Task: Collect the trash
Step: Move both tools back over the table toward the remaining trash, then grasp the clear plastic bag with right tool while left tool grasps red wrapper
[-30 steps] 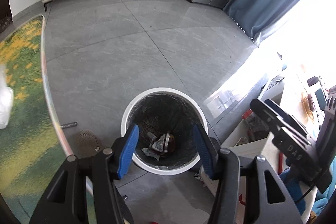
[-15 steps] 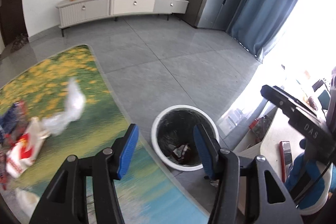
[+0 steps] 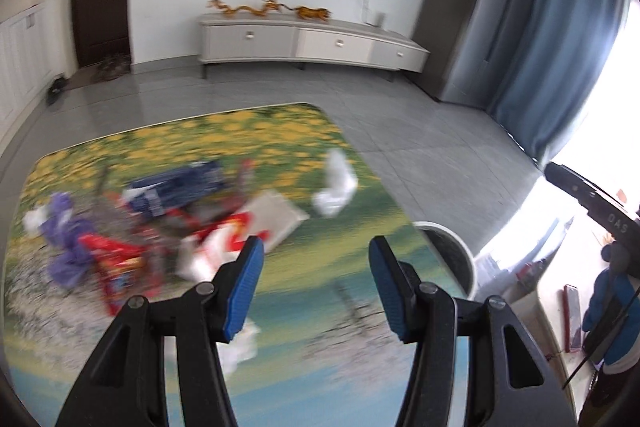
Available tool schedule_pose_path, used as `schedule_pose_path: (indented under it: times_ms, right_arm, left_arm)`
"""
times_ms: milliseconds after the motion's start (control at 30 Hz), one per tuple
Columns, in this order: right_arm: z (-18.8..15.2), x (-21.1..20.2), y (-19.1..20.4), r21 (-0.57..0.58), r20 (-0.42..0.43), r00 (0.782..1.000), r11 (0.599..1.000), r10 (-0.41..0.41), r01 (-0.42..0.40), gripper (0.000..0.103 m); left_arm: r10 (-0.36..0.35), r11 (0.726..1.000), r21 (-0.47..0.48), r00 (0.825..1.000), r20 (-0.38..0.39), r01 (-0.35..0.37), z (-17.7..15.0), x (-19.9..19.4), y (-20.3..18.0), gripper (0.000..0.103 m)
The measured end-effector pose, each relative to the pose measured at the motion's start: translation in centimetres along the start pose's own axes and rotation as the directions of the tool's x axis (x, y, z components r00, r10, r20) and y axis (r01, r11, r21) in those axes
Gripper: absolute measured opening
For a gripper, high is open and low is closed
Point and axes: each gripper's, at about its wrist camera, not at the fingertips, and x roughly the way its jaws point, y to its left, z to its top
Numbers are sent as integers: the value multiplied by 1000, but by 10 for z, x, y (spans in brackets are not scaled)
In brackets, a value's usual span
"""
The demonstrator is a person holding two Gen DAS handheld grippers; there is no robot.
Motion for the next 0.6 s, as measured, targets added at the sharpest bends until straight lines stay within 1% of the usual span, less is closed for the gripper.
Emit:
schedule_pose_path:
  times_ms: [167,267,400,533,600]
  right_arm:
    - [1,4,29,-39,-6,999,998,42,-42,56]
    - [0,12,41,-43,-19,997,996,76,-77,58]
    - [-5,27,53,-49,-52,990,990,129,-131,60]
    - [-10,54,66,-48,-94,980,983,173,-178,60]
    - [-13,67,71,-46,-114,975,979,191,-197,60]
  left_arm:
    - [38,993,-108,999,4,-37,-8,-15,57,53]
    - [54,981,-186,999,6,-52,-10,-21,92,53]
    - [72,955,-287,997,-9,-72,-3,-19,132,53]
    - [87,947,-309,996,-35,-93,12,-8,149,53]
    - [91,946,-305,993,-69,-108,21,5,152,53]
